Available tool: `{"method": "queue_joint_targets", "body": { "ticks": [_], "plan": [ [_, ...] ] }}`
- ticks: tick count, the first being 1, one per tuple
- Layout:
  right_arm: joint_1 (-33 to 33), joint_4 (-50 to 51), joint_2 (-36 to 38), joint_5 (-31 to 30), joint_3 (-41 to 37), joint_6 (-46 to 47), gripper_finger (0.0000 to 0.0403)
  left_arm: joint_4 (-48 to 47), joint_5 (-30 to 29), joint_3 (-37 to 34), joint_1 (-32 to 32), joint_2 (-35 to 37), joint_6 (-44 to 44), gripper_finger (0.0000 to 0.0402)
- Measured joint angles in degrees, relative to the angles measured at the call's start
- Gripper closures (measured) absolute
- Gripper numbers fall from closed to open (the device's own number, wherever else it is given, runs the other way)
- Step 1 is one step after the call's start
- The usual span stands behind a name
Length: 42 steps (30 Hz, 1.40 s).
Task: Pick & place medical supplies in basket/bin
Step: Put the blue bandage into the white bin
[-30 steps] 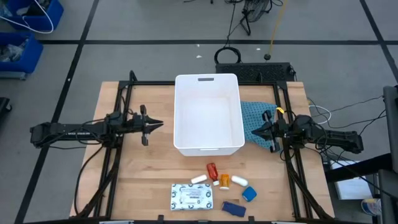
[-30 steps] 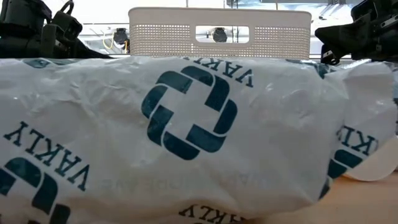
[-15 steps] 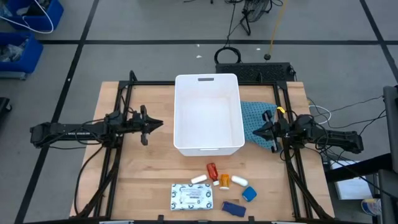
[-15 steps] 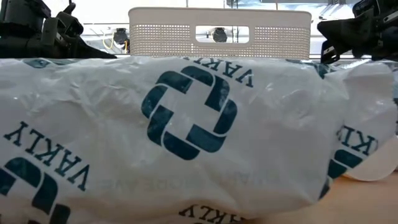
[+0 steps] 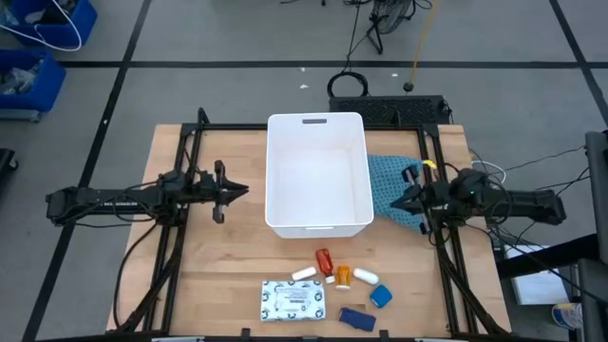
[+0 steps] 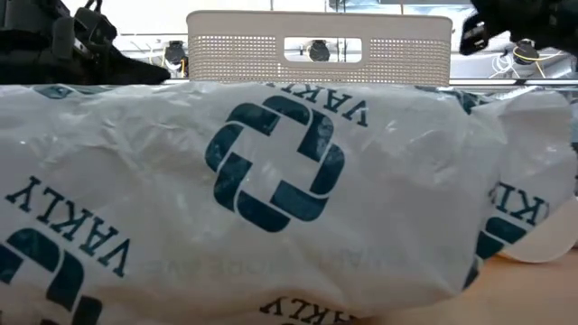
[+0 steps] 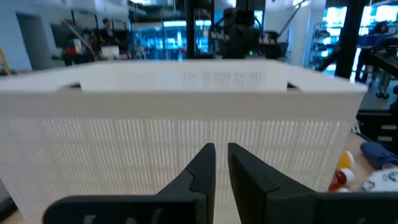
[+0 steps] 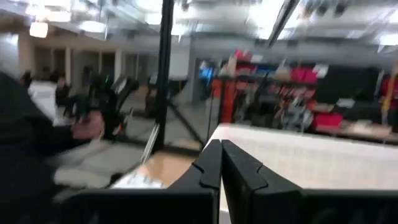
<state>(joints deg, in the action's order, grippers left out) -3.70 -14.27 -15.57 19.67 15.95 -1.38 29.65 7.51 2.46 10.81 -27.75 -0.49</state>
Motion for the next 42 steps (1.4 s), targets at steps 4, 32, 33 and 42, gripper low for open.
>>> {"method": "queue_joint_targets", "body": {
  "ticks": [4, 32, 33, 42],
  "plan": [
    [4.13, 8.22, -10.17, -4.83, 11.24, -2.33, 0.0402, 4.15, -0.04, 0.00, 0.04, 0.02, -3.40, 0.0353],
    [44.76, 51.40, -54.08, -35.88, 42.20, 21.20, 0.0328, 5.16, -0.13, 0.00, 0.04, 0.00, -2.46, 0.0353],
    [44.89, 51.41, -55.25, -34.80, 42.20, 22.43, 0.0314, 4.91, -0.14, 0.00, 0.04, 0.02, -1.89, 0.0353],
    [48.36, 48.91, -64.47, -32.91, 42.20, 20.99, 0.0175, 4.30, -0.15, 0.00, 0.04, 0.01, -0.82, 0.0353]
  ]
}}
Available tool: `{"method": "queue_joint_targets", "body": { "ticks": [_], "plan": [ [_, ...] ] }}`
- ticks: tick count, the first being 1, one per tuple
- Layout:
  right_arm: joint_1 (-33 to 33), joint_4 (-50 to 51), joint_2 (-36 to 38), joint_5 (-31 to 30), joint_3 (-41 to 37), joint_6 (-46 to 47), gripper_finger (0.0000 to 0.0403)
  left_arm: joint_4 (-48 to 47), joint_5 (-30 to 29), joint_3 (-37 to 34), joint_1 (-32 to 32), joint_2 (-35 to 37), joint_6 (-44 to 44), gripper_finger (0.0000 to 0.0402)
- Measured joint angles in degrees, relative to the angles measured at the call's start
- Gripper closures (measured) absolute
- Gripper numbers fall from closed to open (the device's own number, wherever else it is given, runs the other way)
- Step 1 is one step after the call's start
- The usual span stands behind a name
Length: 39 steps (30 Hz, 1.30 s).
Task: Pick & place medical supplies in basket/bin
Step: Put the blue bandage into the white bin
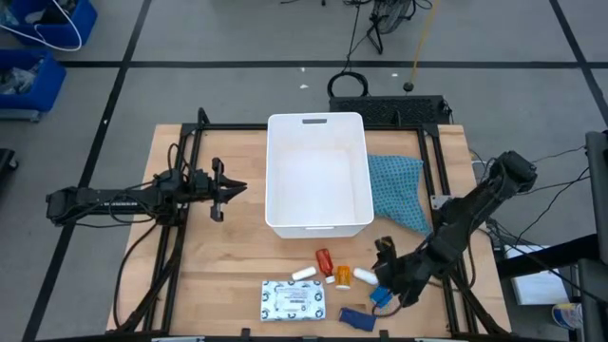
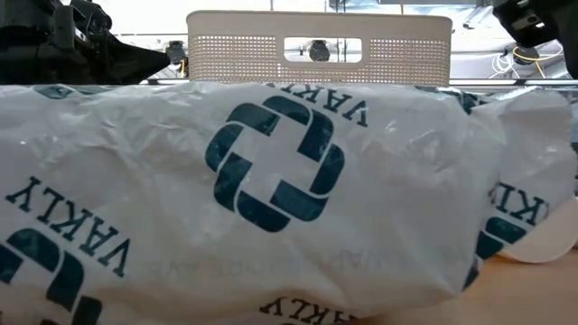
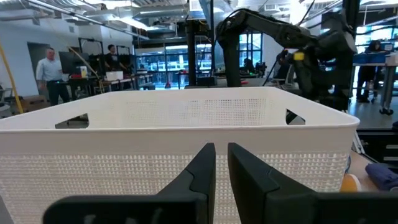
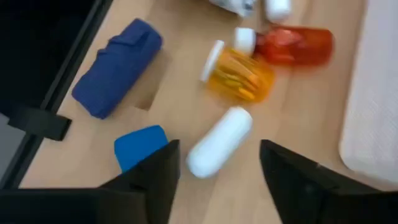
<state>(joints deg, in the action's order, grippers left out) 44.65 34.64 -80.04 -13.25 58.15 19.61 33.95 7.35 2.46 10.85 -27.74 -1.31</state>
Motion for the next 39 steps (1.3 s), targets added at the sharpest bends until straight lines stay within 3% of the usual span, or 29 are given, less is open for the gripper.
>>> {"method": "queue_joint_targets", "body": {
  "ticks": [6, 11, 23, 39],
  "plan": [
    [2.68, -4.48, -4.03, -0.01, 0.04, -2.98, 0.0114, -1.10, -0.03, 0.00, 0.00, -0.01, 0.12, 0.0353],
    [4.39, -6.56, -6.67, -0.08, 0.04, -4.47, 0.0091, -3.13, -0.50, 0.00, -0.01, -0.01, 0.38, 0.0353],
    [6.48, -7.52, -8.49, 0.07, 0.09, -2.28, 0.0080, -5.93, -3.02, 0.00, 0.00, 0.00, 0.47, 0.0353],
    [8.86, -7.99, -20.58, 0.43, 0.22, -3.46, 0.0080, -5.92, -2.89, 0.00, 0.00, 0.01, 2.45, 0.0353]
  ]
}}
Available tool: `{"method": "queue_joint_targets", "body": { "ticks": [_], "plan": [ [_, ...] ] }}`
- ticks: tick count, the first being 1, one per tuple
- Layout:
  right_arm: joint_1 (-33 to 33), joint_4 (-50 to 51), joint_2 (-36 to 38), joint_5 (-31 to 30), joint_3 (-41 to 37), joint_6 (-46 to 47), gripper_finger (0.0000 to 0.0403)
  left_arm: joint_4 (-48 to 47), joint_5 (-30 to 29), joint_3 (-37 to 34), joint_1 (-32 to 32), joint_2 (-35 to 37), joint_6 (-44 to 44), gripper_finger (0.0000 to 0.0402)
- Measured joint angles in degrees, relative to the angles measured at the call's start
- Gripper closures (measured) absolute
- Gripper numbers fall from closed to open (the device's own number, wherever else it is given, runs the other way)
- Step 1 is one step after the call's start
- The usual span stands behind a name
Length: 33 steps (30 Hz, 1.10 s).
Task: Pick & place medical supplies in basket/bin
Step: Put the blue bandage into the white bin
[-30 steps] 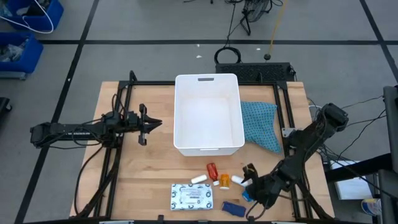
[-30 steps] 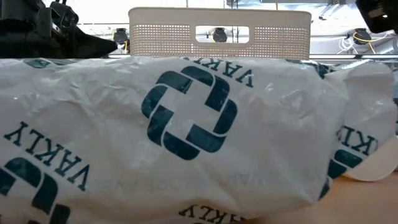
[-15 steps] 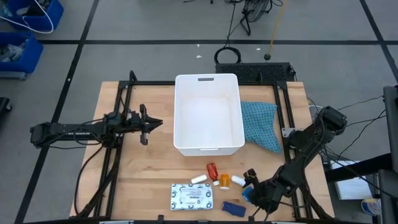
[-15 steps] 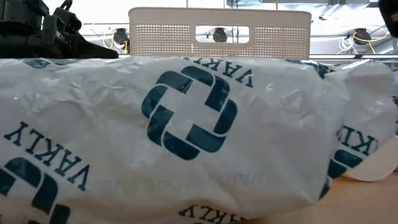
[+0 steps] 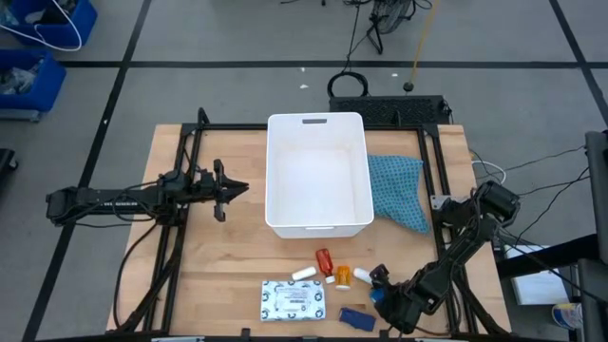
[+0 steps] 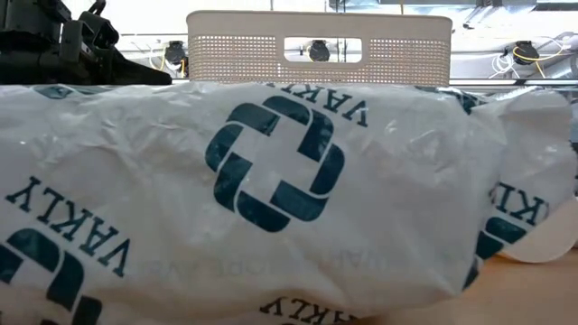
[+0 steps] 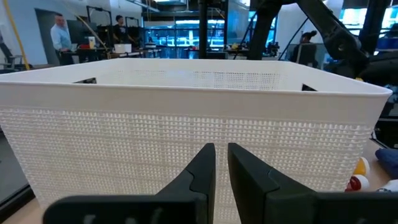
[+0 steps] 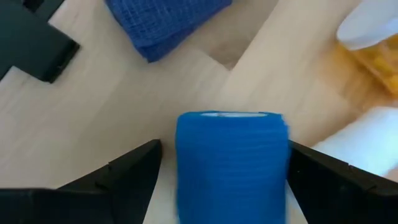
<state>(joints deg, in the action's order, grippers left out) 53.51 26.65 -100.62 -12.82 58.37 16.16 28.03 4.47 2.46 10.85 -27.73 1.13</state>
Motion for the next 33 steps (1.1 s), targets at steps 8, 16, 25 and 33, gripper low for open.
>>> {"method": "queue_joint_targets", "body": {
  "ticks": [8, 16, 25, 33],
  "plan": [
    [0.51, 0.44, -0.25, 1.33, 0.02, 2.01, 0.0119, 0.04, -0.02, 0.00, -0.01, -0.01, 1.26, 0.0353],
    [0.45, 0.39, 1.70, -0.50, -0.24, 7.32, 0.0242, 0.05, 0.00, 0.00, -0.02, -0.01, 2.84, 0.0353],
    [-1.37, -2.95, 11.39, -9.51, -0.26, 7.76, 0.0240, 0.05, 0.00, 0.00, 0.00, 0.00, 5.41, 0.0353],
    [-1.74, -9.20, 26.20, -20.83, -0.24, -3.21, 0.0249, 0.04, -0.02, 0.00, 0.00, 0.00, 5.48, 0.0353]
  ]
}}
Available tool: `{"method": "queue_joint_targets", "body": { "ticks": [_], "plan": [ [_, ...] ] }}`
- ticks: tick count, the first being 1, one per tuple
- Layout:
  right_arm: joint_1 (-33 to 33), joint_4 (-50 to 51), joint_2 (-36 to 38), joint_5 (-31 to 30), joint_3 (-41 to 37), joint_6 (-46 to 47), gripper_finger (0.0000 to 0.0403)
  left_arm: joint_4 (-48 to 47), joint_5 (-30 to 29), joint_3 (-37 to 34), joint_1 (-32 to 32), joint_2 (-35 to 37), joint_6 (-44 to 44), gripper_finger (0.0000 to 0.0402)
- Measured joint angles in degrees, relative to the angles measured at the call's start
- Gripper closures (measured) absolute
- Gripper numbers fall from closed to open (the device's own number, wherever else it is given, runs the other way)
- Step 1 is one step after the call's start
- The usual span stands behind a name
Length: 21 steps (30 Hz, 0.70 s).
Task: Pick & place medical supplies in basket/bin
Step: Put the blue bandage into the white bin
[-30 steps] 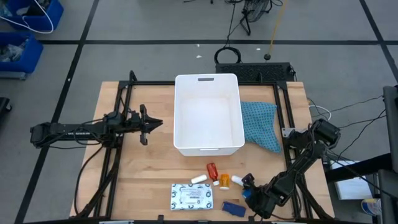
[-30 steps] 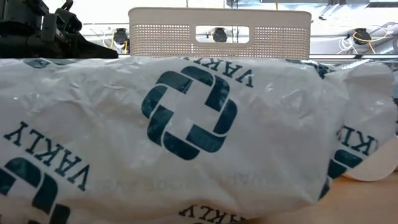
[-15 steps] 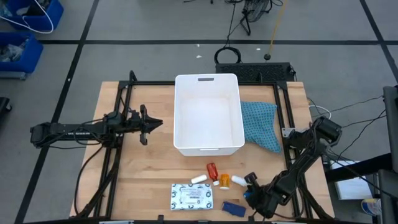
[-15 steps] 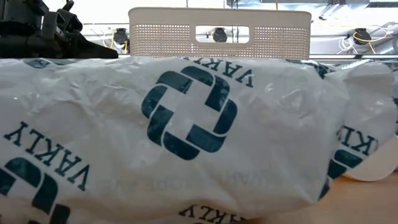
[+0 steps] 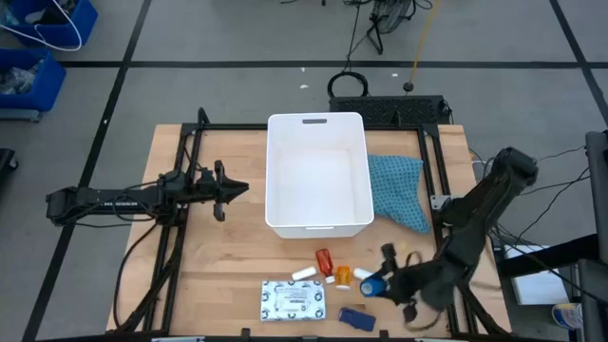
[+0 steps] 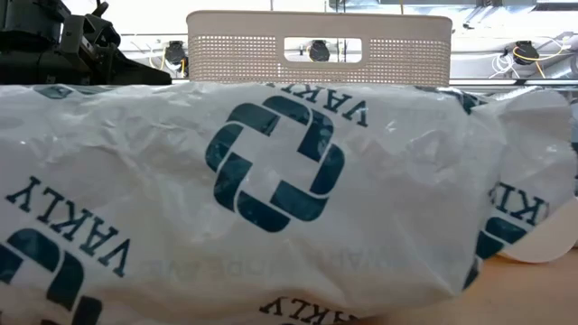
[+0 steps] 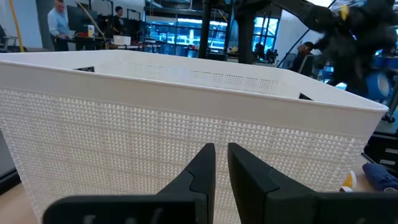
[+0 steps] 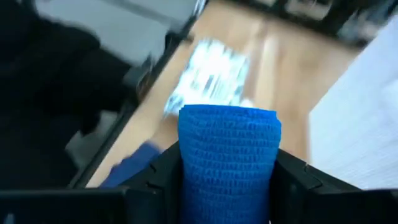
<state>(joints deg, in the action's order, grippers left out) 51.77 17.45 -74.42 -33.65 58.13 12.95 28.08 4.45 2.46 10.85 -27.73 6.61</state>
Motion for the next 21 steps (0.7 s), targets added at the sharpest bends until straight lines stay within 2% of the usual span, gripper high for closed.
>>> {"method": "queue_joint_targets", "body": {
  "ticks": [7, 9, 17, 19, 21],
  "plan": [
    [-1.44, 2.50, 13.48, -16.66, 0.02, -9.94, 0.0248, 0.10, 0.00, 0.00, -0.02, 0.00, -0.07, 0.0353],
    [-3.57, 2.69, 16.38, -18.82, 0.02, -11.60, 0.0250, 0.40, -0.01, -0.02, -0.02, -0.01, -0.07, 0.0353],
    [-16.42, 2.42, 23.20, -18.55, 0.07, -16.36, 0.0246, 1.08, -0.36, 0.00, -0.02, -0.02, -1.04, 0.0353],
    [-21.59, 0.95, 24.08, -15.11, 0.05, -18.37, 0.0247, 1.91, -0.95, 0.00, -0.01, -0.01, -2.42, 0.0353],
    [-27.62, -2.52, 24.35, -8.85, 0.07, -21.82, 0.0252, 2.21, -1.57, 0.00, -0.01, 0.00, -3.07, 0.0353]
  ]
}}
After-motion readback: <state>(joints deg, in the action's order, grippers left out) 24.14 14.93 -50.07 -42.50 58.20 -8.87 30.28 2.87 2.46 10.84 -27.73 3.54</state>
